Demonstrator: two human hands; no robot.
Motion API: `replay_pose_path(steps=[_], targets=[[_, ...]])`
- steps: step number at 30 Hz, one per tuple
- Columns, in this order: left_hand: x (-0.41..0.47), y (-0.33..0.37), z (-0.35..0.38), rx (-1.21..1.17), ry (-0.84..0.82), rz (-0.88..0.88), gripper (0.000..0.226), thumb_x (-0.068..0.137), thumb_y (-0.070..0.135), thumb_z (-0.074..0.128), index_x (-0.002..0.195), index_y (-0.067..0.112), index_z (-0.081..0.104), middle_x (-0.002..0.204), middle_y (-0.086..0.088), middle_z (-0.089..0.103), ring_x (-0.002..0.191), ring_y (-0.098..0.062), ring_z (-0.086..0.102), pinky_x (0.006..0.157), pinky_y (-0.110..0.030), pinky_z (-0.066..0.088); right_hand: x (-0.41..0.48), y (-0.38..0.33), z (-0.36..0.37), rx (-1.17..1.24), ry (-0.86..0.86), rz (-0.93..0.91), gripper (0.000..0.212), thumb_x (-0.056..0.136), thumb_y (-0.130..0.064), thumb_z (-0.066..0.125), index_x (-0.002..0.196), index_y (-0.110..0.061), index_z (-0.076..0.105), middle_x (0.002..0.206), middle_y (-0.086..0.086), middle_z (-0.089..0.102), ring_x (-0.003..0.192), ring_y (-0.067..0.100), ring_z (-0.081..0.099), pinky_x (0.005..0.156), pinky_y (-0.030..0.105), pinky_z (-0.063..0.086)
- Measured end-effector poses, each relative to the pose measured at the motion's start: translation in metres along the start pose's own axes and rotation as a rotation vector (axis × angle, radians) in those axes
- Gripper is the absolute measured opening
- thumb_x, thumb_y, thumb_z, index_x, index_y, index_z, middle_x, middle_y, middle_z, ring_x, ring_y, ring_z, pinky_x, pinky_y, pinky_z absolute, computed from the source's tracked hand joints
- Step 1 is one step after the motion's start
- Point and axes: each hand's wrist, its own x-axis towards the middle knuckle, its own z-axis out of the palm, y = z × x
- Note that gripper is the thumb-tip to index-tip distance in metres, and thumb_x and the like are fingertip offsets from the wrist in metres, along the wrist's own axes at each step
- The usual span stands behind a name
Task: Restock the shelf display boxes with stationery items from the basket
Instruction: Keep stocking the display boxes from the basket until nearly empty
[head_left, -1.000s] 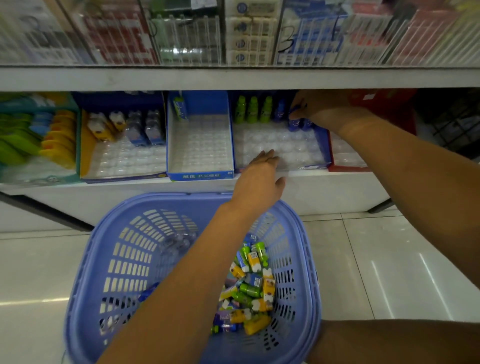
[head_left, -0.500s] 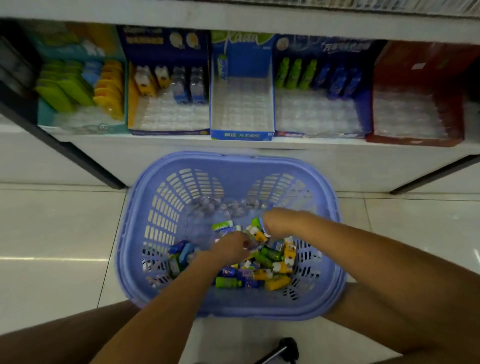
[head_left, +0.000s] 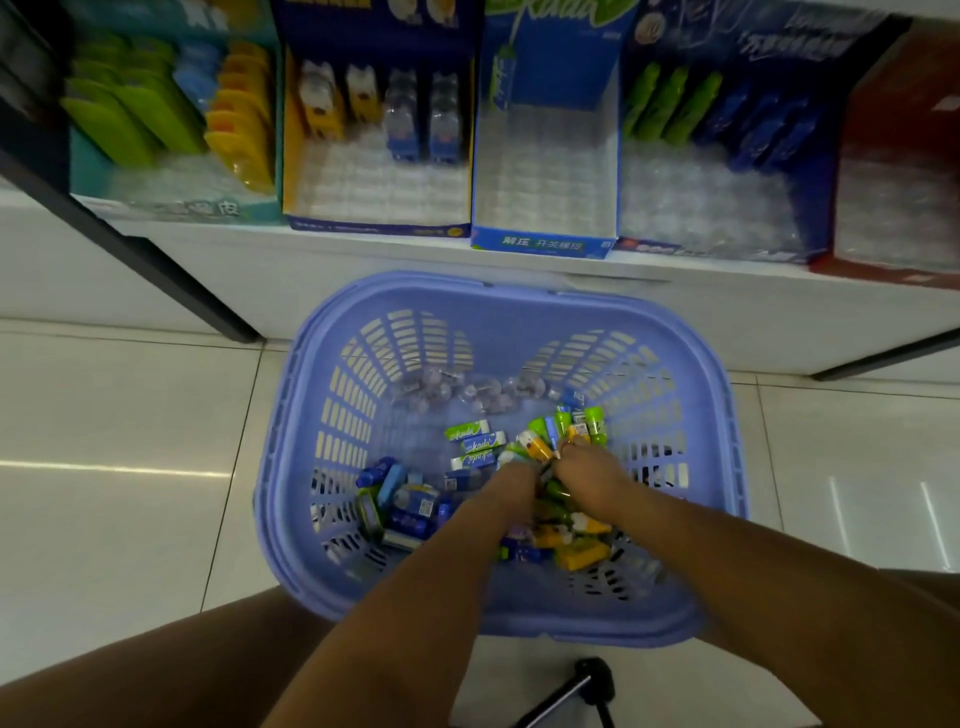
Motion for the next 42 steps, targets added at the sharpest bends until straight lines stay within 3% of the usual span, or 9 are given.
replay_pose_path(steps=[5, 8, 11, 14, 17, 23, 27, 33, 42], targets=[[-0.014, -0.032, -0.013, -0.284, 0.193, 0.072, 0.027, 0.082, 0.023, 0.072, 0.097, 0.001, 0.072, 0.081, -0.011, 0.065, 0.073, -0.017, 0.057, 0.058, -0.020, 0.039, 0.003, -0.013, 0.002, -0.023, -0.107, 0.042, 0.028, 0.093, -0.016, 0.053, 0.120, -0.012, 0.060, 0.132, 0.011, 0.048, 0.125, 0.030, 0.037, 0.100, 0.040, 0.037], [-0.029, -0.044, -0.031, -0.558, 0.283, 0.095, 0.016, 0.079, 0.017, 0.076, 0.081, 0.004, 0.069, 0.081, -0.003, 0.061, 0.070, -0.008, 0.053, 0.066, -0.023, 0.044, 0.000, -0.011, -0.007, 0.144, -0.136, 0.038, 0.011, 0.090, -0.020, 0.059, 0.088, -0.011, 0.063, 0.098, 0.010, 0.053, 0.100, 0.024, 0.047, 0.082, 0.036, 0.041], [-0.045, -0.050, -0.051, -0.648, 0.403, 0.122, 0.021, 0.081, 0.017, 0.074, 0.075, 0.018, 0.054, 0.089, -0.005, 0.061, 0.082, -0.014, 0.056, 0.076, -0.030, 0.045, -0.013, 0.010, -0.031, 0.769, -0.240, 0.071, 0.036, 0.092, -0.030, 0.059, 0.063, -0.016, 0.042, 0.067, 0.004, 0.037, 0.061, 0.015, 0.039, 0.062, 0.030, 0.036], [-0.061, -0.046, -0.073, -0.807, 0.504, 0.146, 0.020, 0.086, 0.013, 0.068, 0.073, 0.015, 0.054, 0.077, -0.008, 0.059, 0.078, -0.022, 0.059, 0.078, -0.041, 0.051, -0.037, 0.037, -0.058, 1.667, -0.262, 0.077, 0.007, 0.094, -0.021, 0.057, 0.098, -0.016, 0.053, 0.089, 0.005, 0.059, 0.074, 0.018, 0.059, 0.070, 0.030, 0.050], [-0.077, -0.033, -0.093, -1.145, 0.539, 0.242, 0.017, 0.090, 0.005, 0.058, 0.075, 0.011, 0.059, 0.076, -0.008, 0.063, 0.079, -0.025, 0.064, 0.086, -0.043, 0.055, -0.062, 0.056, -0.082, 2.158, -0.148, -0.069, 0.026, 0.094, -0.012, 0.052, 0.119, -0.006, 0.058, 0.091, 0.008, 0.069, 0.079, 0.020, 0.066, 0.068, 0.032, 0.056], [-0.110, 0.016, -0.121, -1.253, 0.511, 0.337, 0.023, 0.098, 0.019, 0.048, 0.086, 0.012, 0.067, 0.066, -0.003, 0.057, 0.056, -0.012, 0.057, 0.051, -0.024, 0.049, -0.100, 0.066, -0.128, 2.139, 0.256, -0.149, 0.028, 0.078, -0.024, 0.063, 0.097, -0.004, 0.066, 0.079, 0.010, 0.069, 0.067, 0.020, 0.061, 0.050, 0.022, 0.048], [-0.126, 0.049, -0.123, -0.906, 0.478, 0.386, 0.031, 0.087, 0.043, 0.061, 0.089, 0.013, 0.067, 0.071, -0.004, 0.058, 0.056, -0.012, 0.051, 0.051, -0.022, 0.043, -0.118, 0.076, -0.146, 1.981, 0.402, -0.156, 0.026, 0.088, -0.029, 0.058, 0.092, -0.006, 0.069, 0.072, 0.006, 0.070, 0.055, 0.012, 0.058, 0.048, 0.019, 0.045], [-0.132, 0.083, -0.128, -0.982, 0.493, 0.473, 0.024, 0.089, 0.032, 0.062, 0.085, 0.009, 0.070, 0.071, -0.003, 0.067, 0.051, -0.008, 0.048, 0.049, -0.020, 0.043, -0.139, 0.089, -0.164, 1.727, 0.723, 0.062, 0.045, 0.089, -0.053, 0.052, 0.075, -0.011, 0.059, 0.048, 0.005, 0.056, 0.036, 0.011, 0.040, 0.040, 0.021, 0.038], [-0.116, 0.115, -0.150, -1.123, 0.690, 0.457, 0.024, 0.094, 0.030, 0.057, 0.083, 0.012, 0.069, 0.080, -0.010, 0.067, 0.052, -0.010, 0.047, 0.051, -0.024, 0.042, -0.141, 0.132, -0.183, 1.852, 0.960, 0.000, 0.013, 0.091, -0.010, 0.058, 0.098, -0.003, 0.067, 0.078, 0.006, 0.066, 0.065, 0.009, 0.063, 0.069, 0.020, 0.057]])
